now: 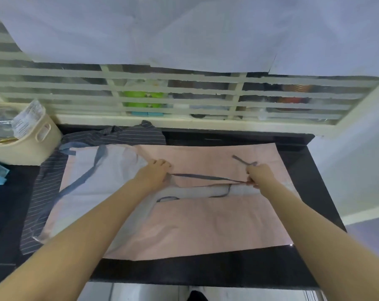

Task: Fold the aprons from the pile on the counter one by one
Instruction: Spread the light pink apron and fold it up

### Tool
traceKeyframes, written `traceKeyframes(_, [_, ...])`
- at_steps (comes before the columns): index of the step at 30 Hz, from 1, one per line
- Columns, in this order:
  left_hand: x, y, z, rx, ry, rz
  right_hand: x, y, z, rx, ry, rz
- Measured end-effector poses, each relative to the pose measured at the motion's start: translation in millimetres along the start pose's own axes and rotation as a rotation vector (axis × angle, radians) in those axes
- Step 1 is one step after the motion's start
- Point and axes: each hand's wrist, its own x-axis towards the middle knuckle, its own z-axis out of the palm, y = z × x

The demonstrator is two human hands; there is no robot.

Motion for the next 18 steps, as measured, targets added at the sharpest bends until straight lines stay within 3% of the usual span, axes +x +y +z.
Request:
traceKeyframes(4, [-6.8, -22.1, -4.4, -0.031, -0.006, -0.011, 3.5, -13.1, 14.9, -0.284, 0.026, -0.096])
traceKeyframes(7, [-10.5, -46.7, -12.1, -0.187, 0.139, -0.054, -3.3, -47.7, 39.1, -0.592, 0.139, -0.235])
traceKeyframes(12, [-11.4, -86.5, -24.5, -0.302, 0.377, -0.224, -3.2, -99.0, 114.0, -0.601, -0.184, -0.561])
traceKeyframes(14, [-5.8, -93.1, -30.3, -0.323, 0.347, -0.263, -8.7, -110.8, 141.1, -0.655, -0.239, -0.623])
traceKeyframes(18, [12.4, -105.7, -38.0, -0.117, 0.137, -0.262, -0.8, -118.7, 171.9, -0.775, -0.274, -0.655])
